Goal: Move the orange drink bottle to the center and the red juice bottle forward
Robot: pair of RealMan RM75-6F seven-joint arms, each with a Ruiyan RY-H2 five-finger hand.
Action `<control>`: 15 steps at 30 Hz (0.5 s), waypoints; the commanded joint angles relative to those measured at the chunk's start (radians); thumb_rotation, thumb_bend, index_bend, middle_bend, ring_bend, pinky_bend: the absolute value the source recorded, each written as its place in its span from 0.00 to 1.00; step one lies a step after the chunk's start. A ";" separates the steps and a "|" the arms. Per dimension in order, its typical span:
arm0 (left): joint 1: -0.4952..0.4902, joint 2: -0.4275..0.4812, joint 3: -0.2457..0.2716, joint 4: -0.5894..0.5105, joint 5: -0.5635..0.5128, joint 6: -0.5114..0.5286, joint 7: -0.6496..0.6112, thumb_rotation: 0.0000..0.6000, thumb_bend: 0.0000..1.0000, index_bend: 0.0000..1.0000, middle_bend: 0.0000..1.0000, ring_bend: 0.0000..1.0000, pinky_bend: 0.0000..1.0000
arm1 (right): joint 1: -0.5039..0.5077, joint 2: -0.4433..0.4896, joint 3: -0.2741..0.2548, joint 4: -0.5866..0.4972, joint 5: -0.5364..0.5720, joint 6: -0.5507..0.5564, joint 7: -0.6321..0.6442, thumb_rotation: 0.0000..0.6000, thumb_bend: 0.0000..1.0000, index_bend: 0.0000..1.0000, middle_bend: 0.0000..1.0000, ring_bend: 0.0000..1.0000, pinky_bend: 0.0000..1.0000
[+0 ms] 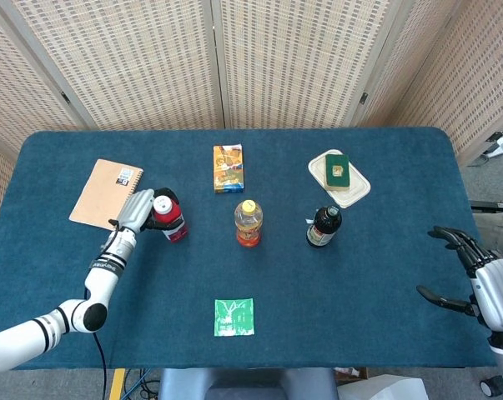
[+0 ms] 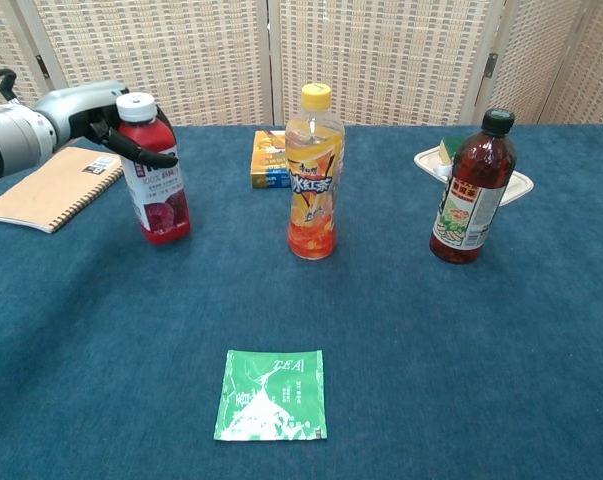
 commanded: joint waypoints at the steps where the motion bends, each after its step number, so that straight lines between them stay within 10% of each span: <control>1: -0.002 -0.011 0.002 0.018 0.010 0.000 -0.013 1.00 0.17 0.45 0.42 0.44 0.45 | 0.001 -0.001 0.000 0.001 0.002 -0.004 0.001 1.00 0.10 0.14 0.25 0.17 0.35; 15: 0.002 -0.062 0.009 0.110 0.106 0.031 -0.131 1.00 0.17 0.45 0.42 0.44 0.45 | 0.004 -0.002 0.001 0.005 0.012 -0.017 0.003 1.00 0.10 0.14 0.25 0.17 0.35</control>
